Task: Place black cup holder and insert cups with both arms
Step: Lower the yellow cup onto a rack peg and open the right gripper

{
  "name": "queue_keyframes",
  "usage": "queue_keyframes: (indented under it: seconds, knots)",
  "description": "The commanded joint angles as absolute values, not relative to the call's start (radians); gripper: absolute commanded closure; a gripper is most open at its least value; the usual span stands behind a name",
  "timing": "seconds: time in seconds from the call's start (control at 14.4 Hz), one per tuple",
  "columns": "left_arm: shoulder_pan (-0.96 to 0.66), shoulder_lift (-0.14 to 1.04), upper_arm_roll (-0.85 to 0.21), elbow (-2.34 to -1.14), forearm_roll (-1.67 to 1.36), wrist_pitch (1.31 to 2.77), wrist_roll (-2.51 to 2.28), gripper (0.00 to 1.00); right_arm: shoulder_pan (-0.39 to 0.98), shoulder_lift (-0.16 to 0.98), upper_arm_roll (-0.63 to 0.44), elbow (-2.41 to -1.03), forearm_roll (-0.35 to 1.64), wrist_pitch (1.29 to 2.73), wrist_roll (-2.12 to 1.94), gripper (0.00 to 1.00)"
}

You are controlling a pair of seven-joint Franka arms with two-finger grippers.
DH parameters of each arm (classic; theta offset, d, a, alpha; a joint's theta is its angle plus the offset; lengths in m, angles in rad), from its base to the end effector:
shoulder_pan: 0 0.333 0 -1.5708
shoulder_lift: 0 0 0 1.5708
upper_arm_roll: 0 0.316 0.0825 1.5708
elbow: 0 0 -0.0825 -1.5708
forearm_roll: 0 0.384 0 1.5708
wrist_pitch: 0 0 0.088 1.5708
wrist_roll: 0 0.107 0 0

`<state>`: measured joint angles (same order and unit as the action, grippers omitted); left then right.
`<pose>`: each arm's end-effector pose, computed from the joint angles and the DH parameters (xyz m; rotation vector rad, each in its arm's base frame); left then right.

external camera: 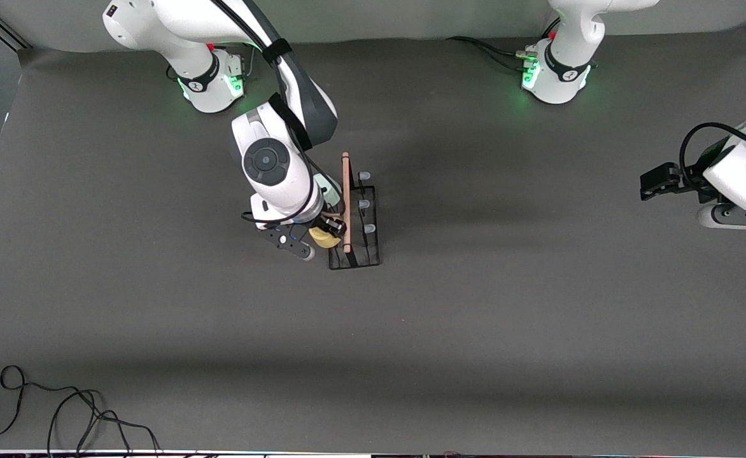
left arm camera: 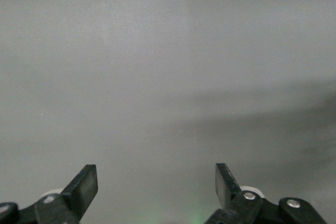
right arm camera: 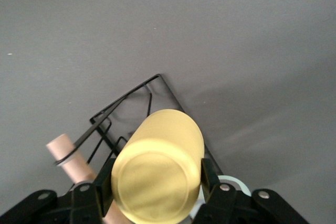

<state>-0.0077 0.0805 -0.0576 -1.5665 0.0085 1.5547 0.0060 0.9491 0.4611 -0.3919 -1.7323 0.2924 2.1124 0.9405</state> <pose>0.5735 -0.0353 0.5798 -3.1297 0.1121 0.1442 0.5356 0.3775 0.3281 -3.0104 0.7788 0.1230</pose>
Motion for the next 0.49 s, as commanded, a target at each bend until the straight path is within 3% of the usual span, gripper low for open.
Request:
queue_keyframes:
  seconds: [0.0,0.14,0.42]
  knots:
    - [-0.020,0.071,-0.049,-1.571,0.008,1.539,0.005,0.00,0.948,0.436,-0.408,-1.738,0.273,2.115,0.953,0.00]
    - [-0.021,0.071,-0.051,-1.571,0.009,1.537,0.002,0.00,0.943,0.388,-0.463,-1.698,0.273,2.022,0.910,0.00]
    - [-0.021,0.067,-0.049,-1.571,0.009,1.536,0.003,0.00,0.943,0.275,-0.639,-1.548,0.272,1.628,0.637,0.00]
